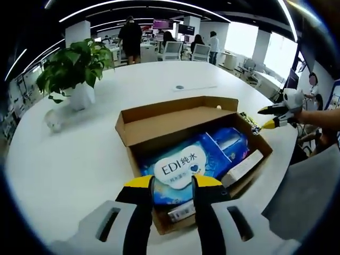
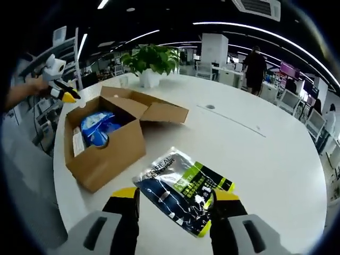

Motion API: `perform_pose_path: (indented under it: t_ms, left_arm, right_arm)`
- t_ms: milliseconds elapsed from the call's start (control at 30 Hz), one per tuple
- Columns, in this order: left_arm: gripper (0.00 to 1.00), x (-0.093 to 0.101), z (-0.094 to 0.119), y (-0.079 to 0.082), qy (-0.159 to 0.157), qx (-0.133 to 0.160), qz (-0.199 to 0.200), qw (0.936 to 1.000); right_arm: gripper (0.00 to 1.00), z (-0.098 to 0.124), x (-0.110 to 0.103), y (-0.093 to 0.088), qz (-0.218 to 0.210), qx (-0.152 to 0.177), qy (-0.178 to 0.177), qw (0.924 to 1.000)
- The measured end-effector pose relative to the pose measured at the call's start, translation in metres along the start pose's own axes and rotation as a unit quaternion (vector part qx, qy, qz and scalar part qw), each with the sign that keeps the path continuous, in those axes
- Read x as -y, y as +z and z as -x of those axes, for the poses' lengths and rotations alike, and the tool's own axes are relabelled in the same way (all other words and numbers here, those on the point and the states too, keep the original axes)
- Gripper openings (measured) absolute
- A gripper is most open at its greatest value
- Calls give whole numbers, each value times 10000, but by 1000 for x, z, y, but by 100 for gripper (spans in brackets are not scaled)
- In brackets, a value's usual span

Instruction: Operate the shoe box by opening the lid, removing the specified soft item, and placing it in the target area until the item is outside and the box remains undamaged.

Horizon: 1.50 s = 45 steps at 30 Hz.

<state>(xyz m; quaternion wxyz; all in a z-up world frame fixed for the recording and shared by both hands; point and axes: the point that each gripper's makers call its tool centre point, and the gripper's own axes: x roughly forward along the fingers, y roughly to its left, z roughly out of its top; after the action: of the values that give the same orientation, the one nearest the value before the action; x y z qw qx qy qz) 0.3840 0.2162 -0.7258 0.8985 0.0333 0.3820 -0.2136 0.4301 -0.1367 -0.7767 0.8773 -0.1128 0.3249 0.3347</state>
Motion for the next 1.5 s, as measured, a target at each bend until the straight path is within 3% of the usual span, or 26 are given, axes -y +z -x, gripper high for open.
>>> perform_pose_path:
  t_ms: [133, 300, 600, 900, 1500]
  left_arm:
    - [29, -1, 3, 0, -5, 46, 48, 10000]
    - [29, -2, 4, -3, 18, 69, 105, 9999]
    - [29, -3, 9, -7, 43, 106, 179, 9998]
    - [30, -5, 14, -6, 72, 188, 242, 9995]
    - [30, -3, 16, -7, 90, 258, 265, 9993]
  right_arm:
    - [51, 1, -15, 24, -51, 189, 152, 9997]
    - [51, -2, -44, 56, 248, 435, 387, 9980]
    - [51, -25, -95, 83, 501, 464, 880, 9938]
    - [51, -51, -128, 91, 651, 349, 1168, 9904]
    - [43, -93, -166, 81, 615, 148, 1457, 9873]
